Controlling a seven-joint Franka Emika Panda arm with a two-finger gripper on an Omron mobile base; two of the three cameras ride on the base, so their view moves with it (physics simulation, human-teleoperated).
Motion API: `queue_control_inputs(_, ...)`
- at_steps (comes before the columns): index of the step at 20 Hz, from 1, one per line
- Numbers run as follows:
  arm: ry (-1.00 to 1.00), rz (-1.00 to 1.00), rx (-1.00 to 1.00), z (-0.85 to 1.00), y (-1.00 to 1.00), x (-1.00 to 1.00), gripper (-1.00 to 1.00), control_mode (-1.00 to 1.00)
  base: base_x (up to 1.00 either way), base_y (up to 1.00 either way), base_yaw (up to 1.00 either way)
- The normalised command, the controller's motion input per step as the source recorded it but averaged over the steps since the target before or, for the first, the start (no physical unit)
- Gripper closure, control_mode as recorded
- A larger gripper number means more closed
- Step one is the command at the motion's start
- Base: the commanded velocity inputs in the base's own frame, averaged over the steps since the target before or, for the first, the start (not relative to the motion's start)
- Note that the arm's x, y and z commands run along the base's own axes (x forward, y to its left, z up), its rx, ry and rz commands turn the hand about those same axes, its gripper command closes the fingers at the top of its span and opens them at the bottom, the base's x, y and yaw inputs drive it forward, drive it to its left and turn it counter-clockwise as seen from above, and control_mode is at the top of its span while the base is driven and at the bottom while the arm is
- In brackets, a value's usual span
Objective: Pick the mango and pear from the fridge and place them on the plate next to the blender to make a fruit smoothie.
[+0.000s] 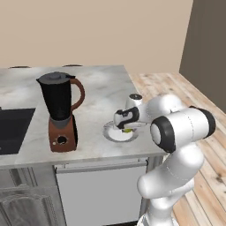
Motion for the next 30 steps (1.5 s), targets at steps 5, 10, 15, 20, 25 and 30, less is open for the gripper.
queue_control_inputs(5,-0.02,0.02,-0.07,-0.24,0.00,0.32,-1.00,-1.00,0.00,0.00,0.00)
queue_control_inputs(10,-0.10,0.00,0.00,0.02,0.00,-0.08,-1.00,-1.00,0.00,0.00,0.00)
queue_control_inputs(15,-0.19,0.00,-0.04,0.91,0.00,-0.66,-1.00,-1.00,0.00,0.00,0.00)
queue_control_inputs(20,-0.16,0.00,-0.01,1.00,0.00,-1.00,-1.00,-1.00,0.00,0.00,0.00)
queue_control_inputs(25,-0.10,0.01,0.00,1.00,0.00,-1.00,-1.00,-1.00,0.00,0.00,0.00)
queue_control_inputs(30,-0.08,0.02,0.05,1.00,-0.01,-1.00,-1.00,-1.00,0.00,0.00,0.00)
